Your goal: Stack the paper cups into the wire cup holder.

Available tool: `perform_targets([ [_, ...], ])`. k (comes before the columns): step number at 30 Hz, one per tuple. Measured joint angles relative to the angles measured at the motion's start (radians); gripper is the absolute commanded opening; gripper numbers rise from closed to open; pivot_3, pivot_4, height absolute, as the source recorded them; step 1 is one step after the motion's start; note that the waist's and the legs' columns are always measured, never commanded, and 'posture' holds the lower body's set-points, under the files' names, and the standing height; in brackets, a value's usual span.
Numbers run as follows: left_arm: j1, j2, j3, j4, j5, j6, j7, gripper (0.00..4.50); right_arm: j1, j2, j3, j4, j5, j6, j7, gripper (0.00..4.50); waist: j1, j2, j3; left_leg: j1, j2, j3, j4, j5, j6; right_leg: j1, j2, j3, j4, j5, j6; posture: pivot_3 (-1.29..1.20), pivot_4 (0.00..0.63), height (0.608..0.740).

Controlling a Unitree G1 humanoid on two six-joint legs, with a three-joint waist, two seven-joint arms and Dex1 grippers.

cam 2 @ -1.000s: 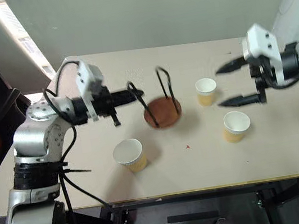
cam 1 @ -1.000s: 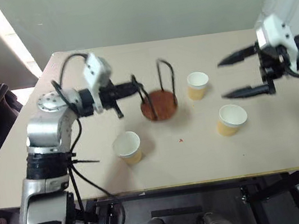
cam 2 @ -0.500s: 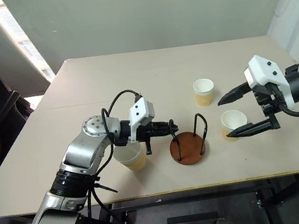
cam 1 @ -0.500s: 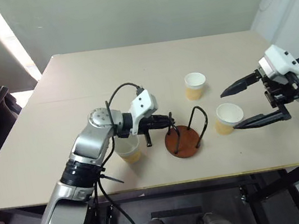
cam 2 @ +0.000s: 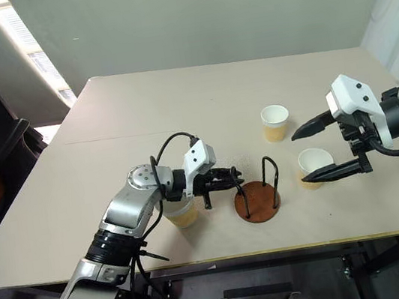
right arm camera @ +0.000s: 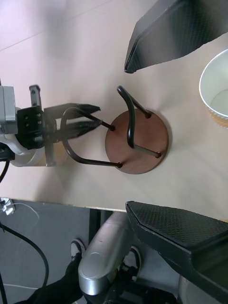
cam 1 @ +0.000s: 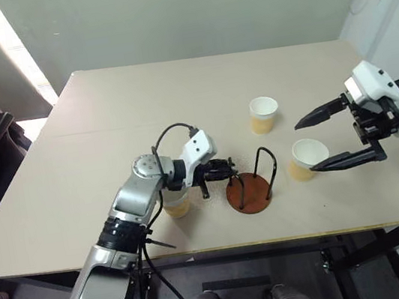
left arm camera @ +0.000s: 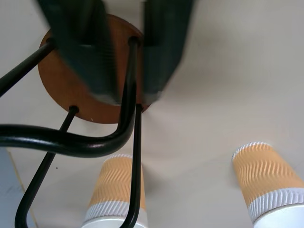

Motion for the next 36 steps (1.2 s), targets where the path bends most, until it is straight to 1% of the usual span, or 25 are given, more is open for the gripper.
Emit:
perform_targets([
  [2,0.000,0.011,0.000,0.000,0.005,-0.007,-0.002,2.84,0.000,0.000,0.000,0.000,-0.002,-0.001,0.000,4.50,0.000,0.000,0.000,0.000,0.000,0.000,0.000,0.000,0.000,0.000,0.000,0.000,0.000,0.000,0.000,0.00,0.150,0.740],
  [6,-0.011,0.033,0.016,0.017,0.010,-0.041,-0.007,2.84,0.019,-0.021,0.028,0.002,-0.056,-0.040,0.002,4.50,0.000,0.000,0.000,0.000,0.000,0.000,0.000,0.000,0.000,0.000,0.000,0.000,0.000,-0.001,0.000,0.00,0.150,0.740],
  [8,-0.026,0.069,0.033,0.020,0.000,-0.043,-0.042,2.84,0.032,-0.043,0.065,0.012,-0.108,-0.072,0.005,4.50,-0.001,0.000,0.000,0.000,0.000,0.000,0.000,0.000,0.000,0.000,0.000,0.000,0.000,-0.001,0.000,0.00,0.150,0.740],
  [12,-0.038,0.190,0.070,-0.034,-0.038,-0.047,-0.163,2.84,0.053,-0.044,0.151,0.058,-0.220,-0.124,0.002,4.50,-0.004,0.000,0.000,0.000,0.000,0.000,0.000,-0.002,0.001,0.000,0.000,0.000,0.000,-0.001,0.000,0.00,0.150,0.740],
  [15,-0.038,0.235,0.108,-0.094,-0.086,-0.030,-0.218,2.84,0.051,-0.025,0.195,0.107,-0.288,-0.156,-0.014,4.50,-0.005,0.000,0.000,0.000,0.000,0.000,0.000,-0.002,0.002,0.000,0.000,0.000,0.000,0.000,0.000,0.00,0.150,0.740],
  [19,-0.041,0.258,0.159,-0.176,-0.146,0.024,-0.218,2.84,0.023,0.031,0.244,0.162,-0.354,-0.199,-0.026,4.50,-0.003,0.000,0.000,0.000,0.000,-0.001,0.000,-0.002,0.002,0.000,0.000,0.000,0.000,0.000,0.000,0.00,0.150,0.740],
  [21,-0.041,0.290,0.178,-0.232,-0.175,0.051,-0.222,2.84,0.012,0.050,0.264,0.193,-0.394,-0.221,-0.034,4.50,-0.004,0.000,0.000,0.000,0.000,-0.001,0.000,-0.003,0.003,-0.001,0.000,0.000,0.000,0.000,-0.001,0.00,0.150,0.740],
  [23,-0.029,0.354,0.201,-0.295,-0.207,0.083,-0.246,2.84,0.006,0.066,0.286,0.219,-0.425,-0.241,-0.034,4.50,-0.006,0.000,0.000,0.000,0.001,-0.001,0.000,-0.004,0.002,-0.001,0.000,0.000,0.000,0.000,-0.002,0.00,0.150,0.740],
  [25,-0.004,0.412,0.231,-0.352,-0.232,0.093,-0.279,2.87,0.007,0.076,0.301,0.245,-0.454,-0.259,-0.034,4.14,-0.008,0.000,0.000,0.001,0.001,-0.001,0.000,-0.006,0.003,-0.001,0.000,-0.001,0.000,-0.001,-0.003,0.00,0.150,0.740],
  [27,0.030,0.452,0.256,-0.396,-0.261,0.106,-0.294,2.87,0.005,0.085,0.311,0.267,-0.479,-0.275,-0.036,3.62,-0.009,0.000,0.000,0.001,0.001,-0.001,-0.001,-0.006,0.002,-0.001,0.000,-0.001,0.000,-0.002,-0.005,0.00,0.150,0.740],
  [28,0.050,0.474,0.273,-0.411,-0.270,0.111,-0.299,2.87,0.003,0.092,0.316,0.276,-0.488,-0.281,-0.037,3.27,-0.010,0.000,0.000,0.001,0.001,-0.001,-0.001,-0.006,0.002,-0.002,0.000,-0.001,0.000,-0.003,-0.006,0.00,0.150,0.740],
  [30,0.078,0.506,0.301,-0.422,-0.282,0.115,-0.299,2.87,0.002,0.101,0.320,0.290,-0.500,-0.288,-0.038,2.55,-0.009,0.000,0.000,0.001,0.001,-0.001,-0.001,-0.007,0.002,-0.002,0.000,-0.001,0.001,-0.007,-0.013,0.00,0.150,0.740],
  [33,0.117,0.531,0.339,-0.436,-0.294,0.128,-0.285,2.87,0.001,0.113,0.321,0.297,-0.515,-0.297,-0.040,1.44,-0.009,0.000,0.000,0.001,0.001,-0.001,0.000,-0.007,0.001,-0.002,0.000,-0.001,0.001,-0.007,-0.014,0.00,0.150,0.740],
  [36,0.153,0.535,0.370,-0.460,-0.316,0.139,-0.262,2.87,-0.001,0.118,0.320,0.296,-0.513,-0.296,-0.037,0.38,-0.009,0.000,0.000,0.001,0.001,-0.001,0.000,-0.007,0.000,-0.002,0.000,-0.001,0.001,-0.007,-0.014,0.00,0.150,0.740],
])
